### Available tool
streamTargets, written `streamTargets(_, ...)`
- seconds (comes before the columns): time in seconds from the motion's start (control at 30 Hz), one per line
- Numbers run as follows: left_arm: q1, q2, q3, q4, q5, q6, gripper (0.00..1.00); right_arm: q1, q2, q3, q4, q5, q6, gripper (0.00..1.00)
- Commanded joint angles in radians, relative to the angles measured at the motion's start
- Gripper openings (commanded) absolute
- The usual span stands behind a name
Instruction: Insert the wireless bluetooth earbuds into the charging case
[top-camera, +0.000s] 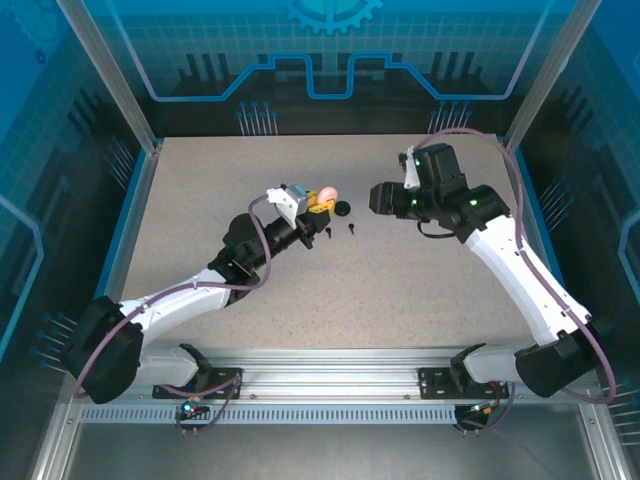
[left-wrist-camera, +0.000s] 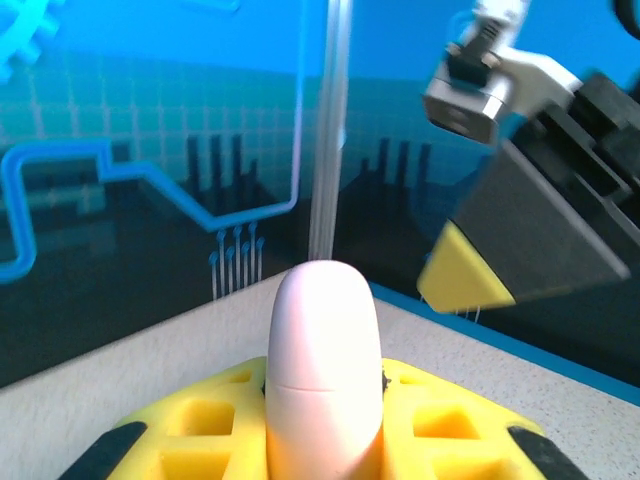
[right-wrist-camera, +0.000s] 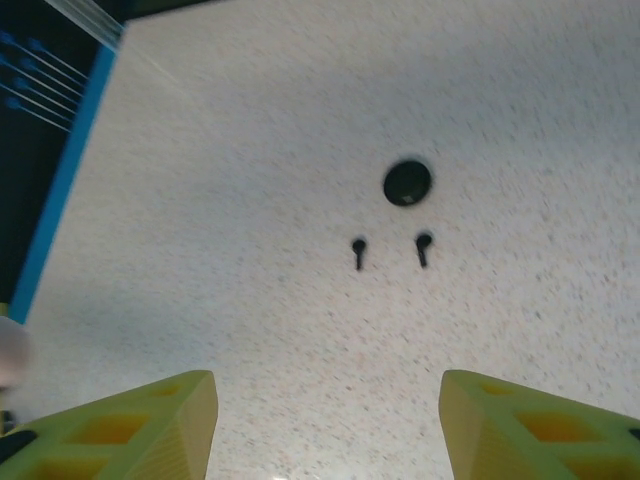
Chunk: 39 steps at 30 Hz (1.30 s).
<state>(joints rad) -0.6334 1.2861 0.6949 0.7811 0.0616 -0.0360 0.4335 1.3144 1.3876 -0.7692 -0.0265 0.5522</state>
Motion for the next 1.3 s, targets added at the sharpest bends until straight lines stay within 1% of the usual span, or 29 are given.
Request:
streamTargets(0.0, 0.015, 0.029, 0.045, -0.162, -0.141, -0.15, 0.0, -0.024, -0.04, -0.115, 0.085, -0.014, 0.048, 0.61)
streamTargets(0.1, 0.042, 0.065, 0.05, -0.236, -0.16, -0.225, 0.0, -0.024, -0.056, -0.232, 0.144, -0.021, 0.076, 0.61)
streamTargets(0.17, 0.079, 0.091, 0.055, -0.292, -0.164, -0.293, 0.0, -0.024, -0.063, -0.301, 0.181, -0.031, 0.096, 0.61)
streamTargets(0.27, 0.168, 0.147, 0.088, -0.39, -0.112, -0.408, 0.0, -0.025, -0.074, -0.373, 0.214, -0.038, 0.116, 0.61)
streamTargets(0.37, 0.241, 0.218, 0.15, -0.516, -0.067, -0.489, 0.0, -0.024, -0.093, -0.422, 0.232, -0.038, 0.126, 0.62)
streamTargets(0.6, 0.325, 0.385, 0.304, -0.718, 0.006, -0.469, 0.0, -0.025, -0.11, -0.447, 0.237, -0.026, 0.129, 0.62)
streamTargets(0.8, 0.36, 0.519, 0.409, -0.854, 0.069, -0.433, 0.0, -0.024, -0.107, -0.434, 0.233, -0.003, 0.124, 0.62)
streamTargets(1.0, 0.382, 0.62, 0.501, -0.978, 0.182, -0.393, 0.0, -0.026, -0.089, -0.393, 0.222, 0.007, 0.123, 0.62)
streamTargets(1.13, 0.382, 0.651, 0.533, -1.034, 0.189, -0.378, 0.0, -0.026, -0.073, -0.338, 0.188, 0.028, 0.139, 0.63)
streamTargets(1.27, 0.382, 0.685, 0.576, -1.108, 0.154, -0.374, 0.0, -0.029, -0.042, -0.264, 0.145, 0.046, 0.155, 0.64)
